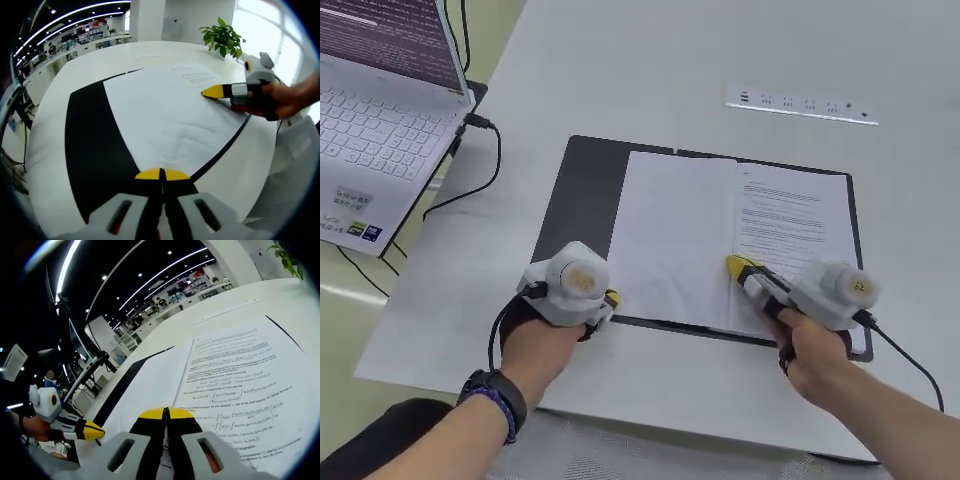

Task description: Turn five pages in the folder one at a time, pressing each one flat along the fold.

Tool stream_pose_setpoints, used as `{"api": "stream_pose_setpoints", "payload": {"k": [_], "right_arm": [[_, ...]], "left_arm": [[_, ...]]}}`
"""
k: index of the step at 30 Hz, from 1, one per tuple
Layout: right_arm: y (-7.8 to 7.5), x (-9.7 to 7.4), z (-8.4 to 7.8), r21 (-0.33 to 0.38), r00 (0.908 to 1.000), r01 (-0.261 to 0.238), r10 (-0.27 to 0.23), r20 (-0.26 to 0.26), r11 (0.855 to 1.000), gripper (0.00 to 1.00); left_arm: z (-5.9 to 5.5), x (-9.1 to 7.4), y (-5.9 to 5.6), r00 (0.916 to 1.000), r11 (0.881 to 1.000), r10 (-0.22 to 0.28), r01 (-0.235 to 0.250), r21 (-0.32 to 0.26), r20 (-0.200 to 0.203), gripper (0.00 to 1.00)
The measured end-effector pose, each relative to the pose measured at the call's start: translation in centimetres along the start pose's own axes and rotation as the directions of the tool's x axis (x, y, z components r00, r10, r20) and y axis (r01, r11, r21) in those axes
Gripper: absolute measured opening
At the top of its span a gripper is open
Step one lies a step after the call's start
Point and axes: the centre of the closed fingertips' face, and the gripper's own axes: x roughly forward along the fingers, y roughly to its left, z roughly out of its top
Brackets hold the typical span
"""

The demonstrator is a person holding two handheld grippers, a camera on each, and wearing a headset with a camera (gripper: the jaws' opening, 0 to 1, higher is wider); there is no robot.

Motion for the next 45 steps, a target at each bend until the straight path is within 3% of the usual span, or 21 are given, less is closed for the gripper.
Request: {"api": "stream_pose_setpoints", "payload": {"k": [45], "right_arm": [[2.7, -4.5, -5.2, -0.016, 0.9969, -0.040, 0.039, -0.069, 0.999, 0.00]], "left_arm": [[-0.1, -0.2, -0.2, 1.0000, 0.999, -0.001, 0.000, 0.032, 0.006, 0.00]]}}
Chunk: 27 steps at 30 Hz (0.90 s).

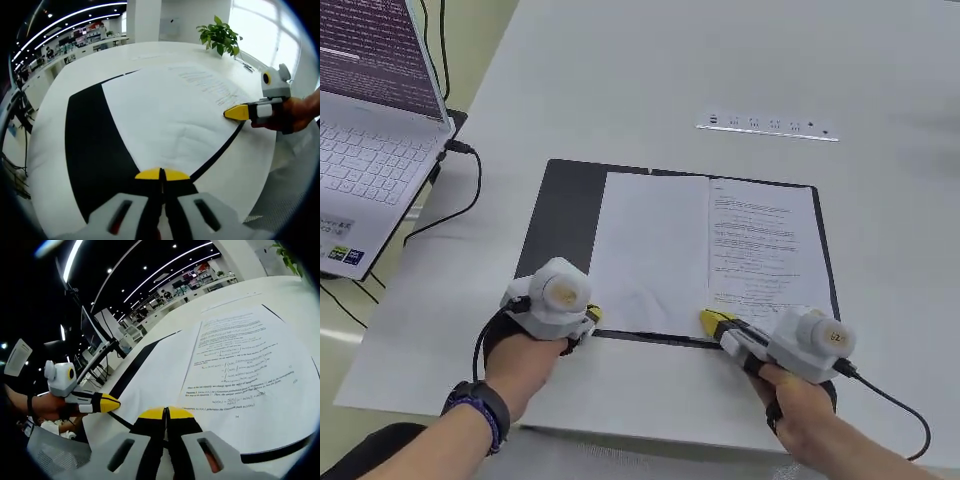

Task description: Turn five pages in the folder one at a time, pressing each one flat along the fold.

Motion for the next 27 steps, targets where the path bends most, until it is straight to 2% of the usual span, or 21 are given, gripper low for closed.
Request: {"api": "stream_pose_setpoints", "payload": {"k": [12, 27], "right_arm": [[0.5, -0.9, -1.0, 0.003, 0.9999, -0.005, 0.005, -0.016, 1.000, 0.00], [0.8, -1.4, -1.4, 0.025, 0.9996, 0.003, -0.002, -0.029, 1.000, 0.00]], "left_arm": [[0.0, -0.1, -0.1, 1.0000, 1.000, 0.000, 0.000, 0.015, 0.000, 0.00], [0.0, -0.1, -0.1, 0.9999, 1.000, 0.008, -0.008, 0.018, -0.010, 0.00]]}}
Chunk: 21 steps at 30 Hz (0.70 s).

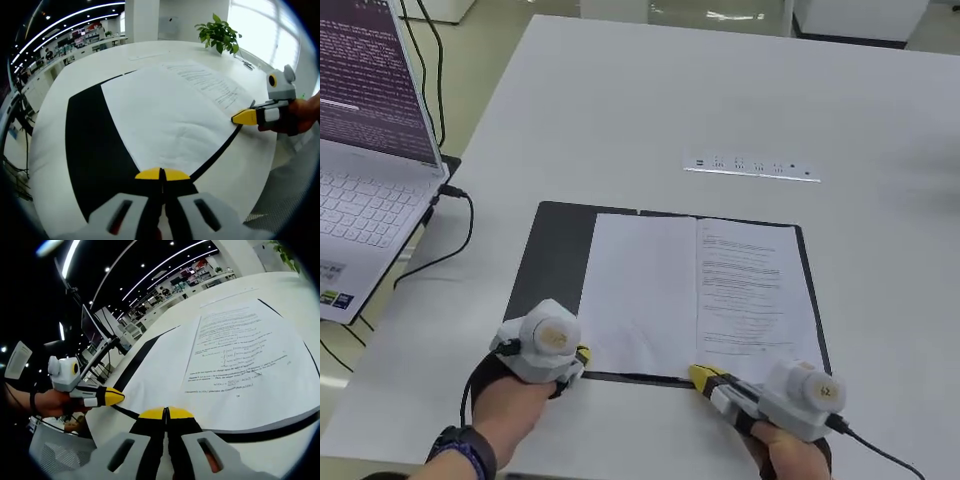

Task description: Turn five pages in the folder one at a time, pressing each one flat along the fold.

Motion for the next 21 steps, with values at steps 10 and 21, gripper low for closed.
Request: {"api": "stream_pose_setpoints", "payload": {"k": [10, 21], "right_arm": [[-0.1, 0.1, 0.2, 0.012, 0.9995, -0.002, 0.002, -0.033, 1.000, 0.00], [1.4, 0.0, 0.9, -0.044, 0.9931, -0.061, 0.057, -0.103, 0.997, 0.20]], "left_arm": [[0.1, 0.0, 0.1, 1.0000, 0.999, -0.004, 0.004, -0.038, 0.000, 0.00], [0.9, -0.6, -1.3, 0.9987, 0.995, -0.044, 0.042, -0.085, -0.023, 0.11]]}}
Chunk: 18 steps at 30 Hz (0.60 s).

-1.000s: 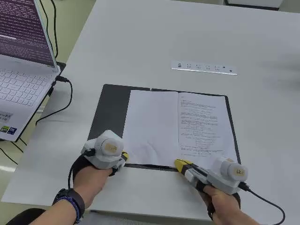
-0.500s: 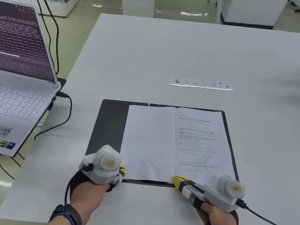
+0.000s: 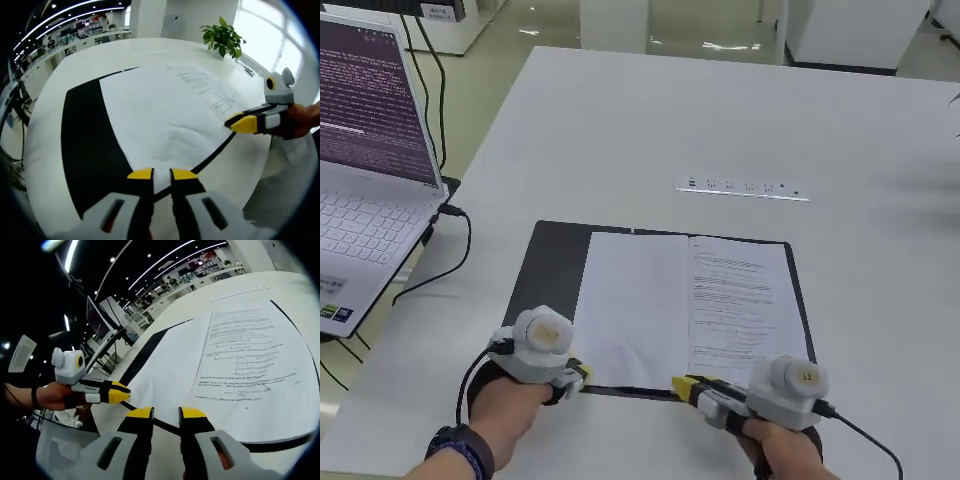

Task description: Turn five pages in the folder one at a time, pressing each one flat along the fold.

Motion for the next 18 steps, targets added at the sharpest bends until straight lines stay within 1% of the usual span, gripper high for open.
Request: {"api": "stream_pose_setpoints", "payload": {"k": [2, 4, 5, 6, 7, 10, 13, 18], "right_arm": [[0.0, -0.1, 0.2, -0.014, 1.0000, -0.004, 0.004, -0.002, 1.000, 0.25], [0.0, -0.3, 0.4, -0.022, 1.0000, -0.008, 0.008, -0.003, 1.000, 0.27], [0.0, -0.4, 0.5, -0.022, 0.9999, -0.010, 0.010, -0.007, 1.000, 0.29], [0.0, -0.6, 0.5, -0.026, 0.9998, -0.015, 0.015, -0.013, 1.000, 0.30], [-0.1, -0.8, 0.6, -0.042, 0.9997, -0.021, 0.020, -0.017, 0.999, 0.32], [-0.5, -1.5, 0.8, -0.068, 0.9996, -0.016, 0.015, -0.023, 0.998, 0.38], [-1.3, -2.5, 1.2, -0.085, 0.9998, -0.010, 0.008, -0.018, 0.996, 0.41], [-2.5, -4.4, 2.1, -0.114, 1.0000, 0.009, -0.009, 0.002, 0.993, 0.44]], "left_arm": [[0.3, -0.2, -0.3, 1.0000, 1.000, -0.005, 0.005, 0.001, 0.005, 0.15], [0.7, -0.5, -0.5, 0.9998, 1.000, -0.010, 0.010, 0.003, 0.015, 0.18], [1.0, -0.7, -0.7, 0.9995, 1.000, -0.018, 0.018, -0.007, 0.025, 0.19], [1.3, -0.9, -1.0, 0.9988, 0.999, -0.033, 0.034, -0.031, 0.036, 0.20], [1.5, -1.2, -1.0, 0.9985, 0.999, -0.034, 0.035, -0.037, 0.043, 0.22], [2.1, -1.9, -1.0, 0.9971, 0.999, -0.039, 0.042, -0.034, 0.065, 0.26], [2.6, -2.8, -1.0, 0.9958, 0.999, -0.038, 0.039, -0.019, 0.083, 0.30], [2.7, -3.9, -0.5, 0.9955, 1.000, -0.030, 0.030, 0.006, 0.089, 0.36]]}}
